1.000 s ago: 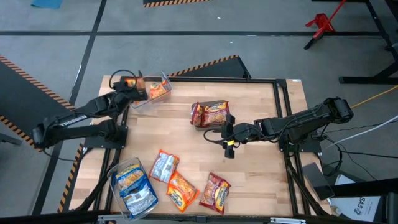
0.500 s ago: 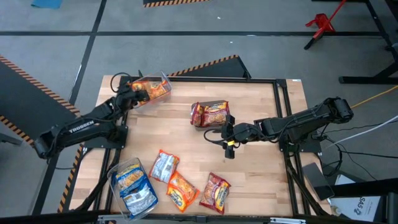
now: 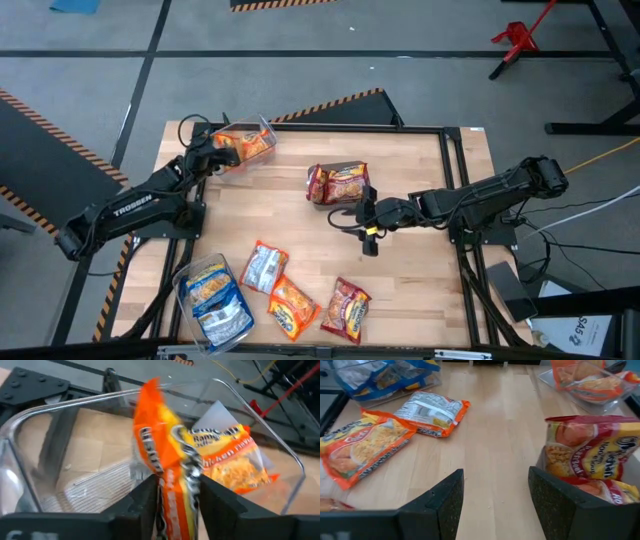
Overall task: Sort Maruchan noodles
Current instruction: Put the orange noodle pack into the top transparent bin
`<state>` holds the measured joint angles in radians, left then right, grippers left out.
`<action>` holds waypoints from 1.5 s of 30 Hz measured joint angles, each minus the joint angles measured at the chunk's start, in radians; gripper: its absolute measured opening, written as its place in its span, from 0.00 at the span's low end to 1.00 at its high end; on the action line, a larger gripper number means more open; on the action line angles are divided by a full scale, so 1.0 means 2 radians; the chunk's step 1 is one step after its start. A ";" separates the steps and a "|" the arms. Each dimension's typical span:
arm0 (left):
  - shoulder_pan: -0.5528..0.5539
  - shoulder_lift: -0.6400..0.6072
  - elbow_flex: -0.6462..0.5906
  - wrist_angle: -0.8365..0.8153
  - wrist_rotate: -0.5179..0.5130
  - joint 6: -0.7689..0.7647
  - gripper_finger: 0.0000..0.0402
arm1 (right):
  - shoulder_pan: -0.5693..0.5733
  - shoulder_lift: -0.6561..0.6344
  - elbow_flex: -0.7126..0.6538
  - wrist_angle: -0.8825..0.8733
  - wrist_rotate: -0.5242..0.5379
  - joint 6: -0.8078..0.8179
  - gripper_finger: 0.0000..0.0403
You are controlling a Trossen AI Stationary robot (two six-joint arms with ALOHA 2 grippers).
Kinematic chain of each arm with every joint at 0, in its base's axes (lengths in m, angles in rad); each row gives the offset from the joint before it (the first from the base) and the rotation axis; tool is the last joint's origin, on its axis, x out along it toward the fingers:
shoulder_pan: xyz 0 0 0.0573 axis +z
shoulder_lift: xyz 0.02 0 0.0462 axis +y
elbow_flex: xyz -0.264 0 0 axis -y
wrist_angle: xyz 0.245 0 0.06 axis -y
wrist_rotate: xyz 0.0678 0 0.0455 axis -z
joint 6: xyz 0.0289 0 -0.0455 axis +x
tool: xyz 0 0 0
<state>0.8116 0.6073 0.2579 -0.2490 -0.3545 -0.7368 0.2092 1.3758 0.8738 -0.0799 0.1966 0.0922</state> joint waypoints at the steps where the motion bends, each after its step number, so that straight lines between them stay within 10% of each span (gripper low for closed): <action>1: 0.000 0.000 0.001 0.000 0.004 0.007 0.34 | 0.000 0.000 0.000 0.000 -0.005 0.000 0.51; 15: 0.000 -0.038 0.078 -0.083 0.018 0.033 0.48 | 0.000 0.000 0.000 -0.001 -0.025 0.003 0.51; 26: -0.065 -0.056 0.180 -0.116 0.262 -0.006 0.48 | 0.000 0.098 0.000 0.159 -0.116 -0.106 0.51; 34: -0.162 -0.056 0.191 -0.108 0.187 -0.036 0.48 | 0.001 0.257 0.078 0.270 -0.240 -0.190 0.51; 45: -0.214 -0.056 0.191 -0.105 0.143 -0.034 0.48 | -0.012 0.400 0.256 0.162 -0.244 -0.196 0.51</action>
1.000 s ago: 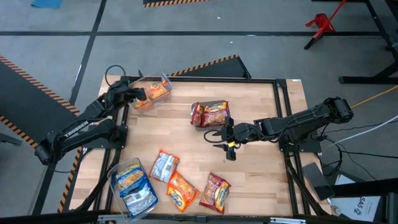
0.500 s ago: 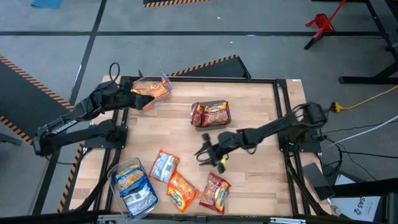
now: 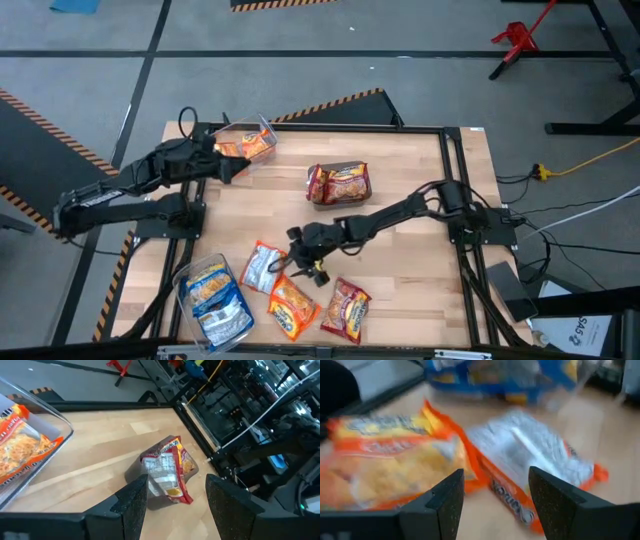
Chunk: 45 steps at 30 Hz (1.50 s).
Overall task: Sort Maruchan noodles
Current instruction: Put the orange noodle pack into the top transparent bin
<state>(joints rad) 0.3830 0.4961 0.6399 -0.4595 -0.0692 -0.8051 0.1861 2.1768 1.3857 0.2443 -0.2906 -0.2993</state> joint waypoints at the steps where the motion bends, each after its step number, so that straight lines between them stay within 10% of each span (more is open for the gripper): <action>1: -0.003 0.000 0.000 -0.001 0.000 0.000 0.48 | -0.003 0.003 0.004 -0.016 0.003 0.000 0.51; 14: -0.017 0.000 0.000 -0.001 -0.030 0.027 0.48 | -0.040 0.011 0.011 -0.038 0.040 0.059 0.54; 28: -0.016 0.000 0.000 -0.001 -0.038 0.028 0.48 | -0.030 0.023 0.011 0.005 0.071 0.101 0.95; 45: -0.016 0.000 0.000 -0.002 -0.063 0.028 0.48 | -0.027 0.083 0.027 0.048 0.035 0.163 0.80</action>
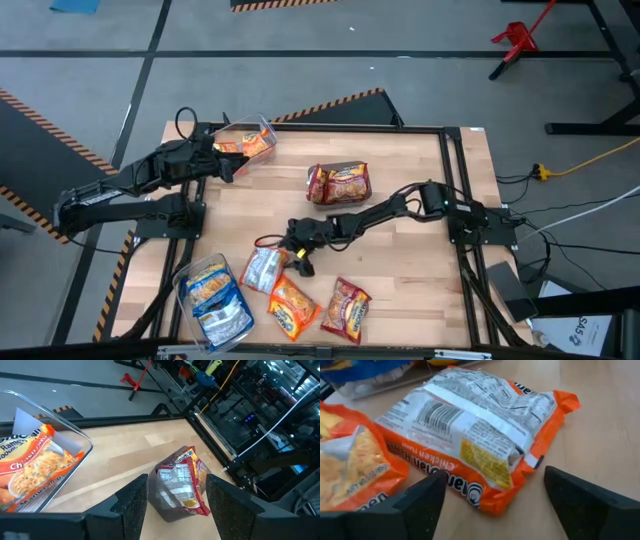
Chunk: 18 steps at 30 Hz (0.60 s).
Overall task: Sort Maruchan noodles
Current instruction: Put the orange noodle pack into the top transparent bin
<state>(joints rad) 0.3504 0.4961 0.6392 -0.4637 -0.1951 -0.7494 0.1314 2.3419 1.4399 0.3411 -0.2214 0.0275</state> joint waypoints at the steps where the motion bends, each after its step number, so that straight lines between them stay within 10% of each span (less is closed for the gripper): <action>1: 0.000 0.000 0.000 0.000 -0.001 0.000 0.48 | 0.000 0.003 0.007 -0.007 -0.006 0.007 0.77; 18: 0.000 0.000 0.000 0.000 0.001 -0.003 0.48 | -0.001 0.009 0.035 -0.063 0.010 0.011 0.03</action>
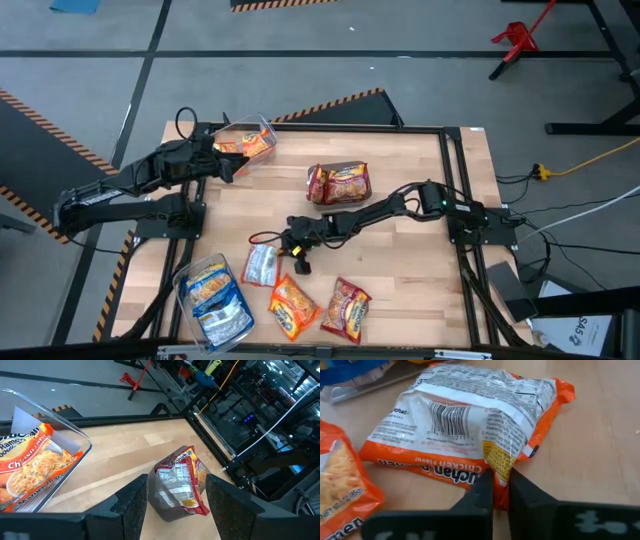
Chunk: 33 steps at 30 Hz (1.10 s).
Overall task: Sort Maruchan noodles
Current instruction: Put the orange noodle pack into the top transparent bin
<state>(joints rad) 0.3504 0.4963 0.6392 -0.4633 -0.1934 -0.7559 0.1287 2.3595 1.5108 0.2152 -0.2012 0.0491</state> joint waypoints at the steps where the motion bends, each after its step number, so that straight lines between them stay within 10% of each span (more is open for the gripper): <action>1: 0.000 0.000 0.000 0.000 0.000 0.000 0.48 | 0.000 -0.002 0.000 -0.004 0.002 0.000 0.03; 33: 0.000 0.010 0.000 0.001 -0.029 -0.026 0.48 | -0.006 -0.238 -0.002 -0.233 0.197 -0.135 0.00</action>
<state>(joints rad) 0.3500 0.5156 0.6388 -0.4614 -0.2508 -0.8070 0.1177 1.8826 1.5074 -0.2500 0.1920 -0.2204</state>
